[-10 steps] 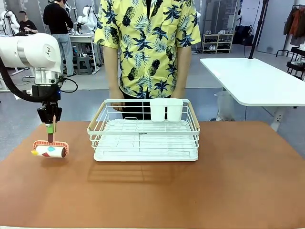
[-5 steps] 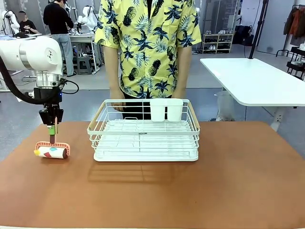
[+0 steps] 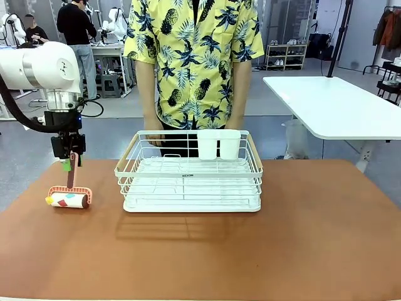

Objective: Clean the table.
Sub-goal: Place the Lint Roller down when the Dish drying rack is positioned in the middle of the table.

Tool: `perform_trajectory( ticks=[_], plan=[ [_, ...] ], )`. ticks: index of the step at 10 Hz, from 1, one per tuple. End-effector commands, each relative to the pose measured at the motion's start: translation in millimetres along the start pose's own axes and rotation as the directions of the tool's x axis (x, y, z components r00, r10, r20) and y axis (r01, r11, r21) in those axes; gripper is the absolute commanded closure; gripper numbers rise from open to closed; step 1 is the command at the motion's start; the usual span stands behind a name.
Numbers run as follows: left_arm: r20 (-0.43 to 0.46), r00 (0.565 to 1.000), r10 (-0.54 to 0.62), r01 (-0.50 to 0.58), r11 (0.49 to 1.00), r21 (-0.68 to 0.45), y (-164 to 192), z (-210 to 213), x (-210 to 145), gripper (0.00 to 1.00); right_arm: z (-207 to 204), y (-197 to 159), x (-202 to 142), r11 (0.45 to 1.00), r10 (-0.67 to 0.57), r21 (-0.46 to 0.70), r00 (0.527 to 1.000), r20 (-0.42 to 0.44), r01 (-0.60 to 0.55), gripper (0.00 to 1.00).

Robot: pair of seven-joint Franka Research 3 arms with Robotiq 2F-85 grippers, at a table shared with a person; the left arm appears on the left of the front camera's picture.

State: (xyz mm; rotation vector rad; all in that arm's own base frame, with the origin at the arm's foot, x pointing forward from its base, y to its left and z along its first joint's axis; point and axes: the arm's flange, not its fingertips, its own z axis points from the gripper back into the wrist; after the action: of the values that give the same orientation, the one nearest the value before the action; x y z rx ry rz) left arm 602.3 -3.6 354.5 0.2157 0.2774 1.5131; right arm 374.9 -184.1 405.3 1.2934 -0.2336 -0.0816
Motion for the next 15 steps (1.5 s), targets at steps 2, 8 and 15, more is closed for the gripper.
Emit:
perform_trajectory(
  ticks=[2, 8, 15],
  plan=[
    [-0.027, 0.999, -0.044, 0.041, 0.995, -0.095, 19.1, 23.5, -0.8, 0.00, 0.6, 3.4, -0.4, 1.000, 0.010, 0.007, 1.000, 0.001, -0.010, 0.00],
    [-0.034, 0.997, -0.062, 0.055, 0.982, -0.178, 38.5, 42.5, -10.3, 0.00, 0.6, 3.4, -0.4, 1.000, 0.010, 0.007, 1.000, 0.001, -0.010, 0.00],
    [-0.011, 0.999, -0.050, 0.047, 0.986, -0.162, 32.0, 44.7, -11.3, 0.00, 0.6, 3.4, -0.4, 1.000, 0.010, 0.007, 1.000, 0.001, -0.010, 0.00]
  ],
)
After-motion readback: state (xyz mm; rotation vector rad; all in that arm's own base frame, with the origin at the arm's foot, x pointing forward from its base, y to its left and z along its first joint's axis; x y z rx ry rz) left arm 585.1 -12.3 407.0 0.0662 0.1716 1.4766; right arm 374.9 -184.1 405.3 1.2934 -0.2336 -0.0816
